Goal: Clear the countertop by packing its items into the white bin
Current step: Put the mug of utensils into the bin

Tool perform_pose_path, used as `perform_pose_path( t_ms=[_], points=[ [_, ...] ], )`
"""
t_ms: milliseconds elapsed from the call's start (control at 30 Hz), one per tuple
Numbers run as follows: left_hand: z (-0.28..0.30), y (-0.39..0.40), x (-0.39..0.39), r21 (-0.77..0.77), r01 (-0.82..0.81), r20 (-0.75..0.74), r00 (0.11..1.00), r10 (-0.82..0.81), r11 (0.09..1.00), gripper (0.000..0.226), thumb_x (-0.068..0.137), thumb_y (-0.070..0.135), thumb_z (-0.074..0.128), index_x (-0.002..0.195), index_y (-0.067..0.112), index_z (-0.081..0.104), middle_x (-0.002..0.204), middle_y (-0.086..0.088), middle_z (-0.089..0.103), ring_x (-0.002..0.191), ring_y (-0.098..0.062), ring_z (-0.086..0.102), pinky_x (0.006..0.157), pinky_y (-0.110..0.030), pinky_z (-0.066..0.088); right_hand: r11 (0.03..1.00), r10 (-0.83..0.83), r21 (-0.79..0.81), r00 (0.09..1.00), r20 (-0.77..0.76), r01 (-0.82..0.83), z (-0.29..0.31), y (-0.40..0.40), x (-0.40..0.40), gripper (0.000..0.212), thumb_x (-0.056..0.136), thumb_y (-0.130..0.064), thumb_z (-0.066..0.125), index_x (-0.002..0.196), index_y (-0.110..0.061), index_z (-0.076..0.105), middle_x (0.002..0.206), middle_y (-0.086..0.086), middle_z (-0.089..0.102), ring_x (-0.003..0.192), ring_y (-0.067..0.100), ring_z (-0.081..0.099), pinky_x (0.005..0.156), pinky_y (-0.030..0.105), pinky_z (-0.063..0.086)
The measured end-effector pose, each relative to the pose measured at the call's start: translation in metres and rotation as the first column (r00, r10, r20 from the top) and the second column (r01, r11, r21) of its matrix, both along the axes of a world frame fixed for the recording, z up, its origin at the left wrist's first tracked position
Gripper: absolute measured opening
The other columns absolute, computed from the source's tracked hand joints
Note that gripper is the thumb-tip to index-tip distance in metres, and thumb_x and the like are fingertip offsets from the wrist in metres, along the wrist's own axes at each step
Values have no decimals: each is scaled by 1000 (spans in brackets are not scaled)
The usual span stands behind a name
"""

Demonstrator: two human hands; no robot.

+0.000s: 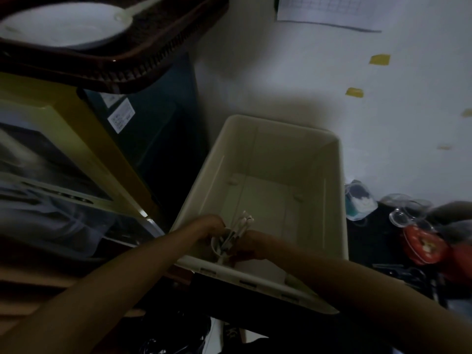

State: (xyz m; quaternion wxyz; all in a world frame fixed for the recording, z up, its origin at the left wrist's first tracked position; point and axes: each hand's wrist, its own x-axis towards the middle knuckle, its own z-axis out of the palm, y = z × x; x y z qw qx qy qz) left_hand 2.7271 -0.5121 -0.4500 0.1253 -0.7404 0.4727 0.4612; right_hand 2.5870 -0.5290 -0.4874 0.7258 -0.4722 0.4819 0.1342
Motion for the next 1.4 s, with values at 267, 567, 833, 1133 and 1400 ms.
perform_pose_path(
  t_ms=[267,567,833,1133,1400],
  points=[
    [29,8,-7,-161,130,159,982,-104,978,49,94,25,57,137,3,48,137,-17,54,124,-31,54,101,-36,45,797,378,-380,879,-291,-469,53,-10,-20,21,90,-15,68,75,-18,54,72,-3,62,63,8,60,52,17,50],
    [126,42,-57,-756,-284,-326,945,37,589,11,91,23,65,102,23,66,90,9,69,81,-5,65,74,-18,51,592,-88,-774,972,216,225,165,9,-134,20,90,-27,69,106,-14,65,90,-2,76,80,7,73,79,25,59],
    [126,28,-176,-735,-246,-499,827,-259,632,8,89,23,68,96,27,68,80,11,70,76,-2,66,71,-17,53,335,-554,-760,769,320,557,165,41,-281,16,87,-15,71,102,-11,67,89,7,76,83,25,74,76,37,60],
    [105,32,-293,-710,-115,-466,816,-342,695,8,89,24,67,96,28,67,85,13,69,81,0,65,71,-16,53,356,-636,-799,752,173,485,139,61,-411,16,85,-31,72,100,-25,68,92,-7,75,84,6,72,82,31,59],
    [36,39,-398,-664,37,-303,900,-314,747,11,85,24,71,95,23,66,81,10,68,73,-1,63,68,-18,53,503,-524,-783,850,61,366,88,63,-492,11,89,-31,69,99,-27,65,89,-9,73,78,-1,69,73,19,55]
  ],
)
